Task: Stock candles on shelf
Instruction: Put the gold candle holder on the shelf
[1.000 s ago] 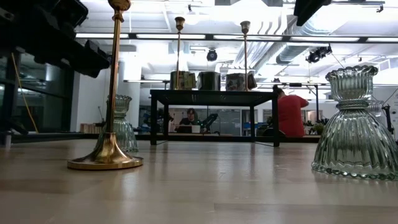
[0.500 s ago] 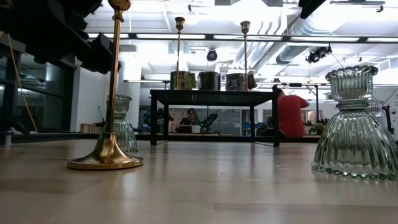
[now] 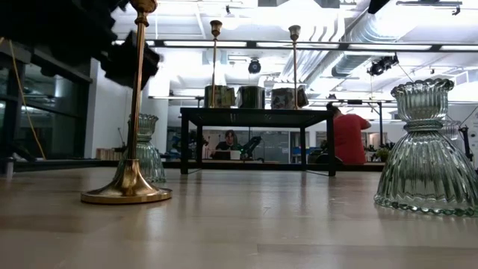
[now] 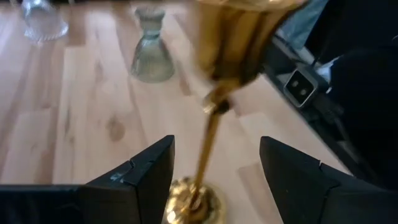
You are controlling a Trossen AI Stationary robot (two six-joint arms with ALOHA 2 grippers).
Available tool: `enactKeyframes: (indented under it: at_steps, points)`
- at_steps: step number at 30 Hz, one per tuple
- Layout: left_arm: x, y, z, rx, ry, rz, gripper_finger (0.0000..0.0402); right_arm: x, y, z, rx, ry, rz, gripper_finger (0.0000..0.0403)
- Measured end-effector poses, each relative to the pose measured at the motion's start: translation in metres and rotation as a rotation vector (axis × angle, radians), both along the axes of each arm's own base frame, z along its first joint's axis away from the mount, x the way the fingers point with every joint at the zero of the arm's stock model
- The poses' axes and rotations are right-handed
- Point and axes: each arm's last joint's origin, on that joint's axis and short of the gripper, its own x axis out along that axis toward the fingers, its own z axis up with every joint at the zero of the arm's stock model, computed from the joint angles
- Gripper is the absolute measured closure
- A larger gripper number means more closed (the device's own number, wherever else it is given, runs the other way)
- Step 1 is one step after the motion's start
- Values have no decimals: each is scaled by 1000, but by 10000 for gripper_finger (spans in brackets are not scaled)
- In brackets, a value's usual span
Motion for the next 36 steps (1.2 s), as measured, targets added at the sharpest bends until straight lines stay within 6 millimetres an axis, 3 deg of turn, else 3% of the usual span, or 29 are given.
enactKeyframes:
  at_steps: [7,20,36]
  points:
    - [-1,-12,4,6,-90,69,171,-3,9,0,-14,-17,15,176]
    - [0,-10,4,-3,-83,118,178,-9,21,1,-58,-59,17,176]
    - [-1,-11,4,-4,-81,111,337,-9,21,1,-56,-61,11,176]
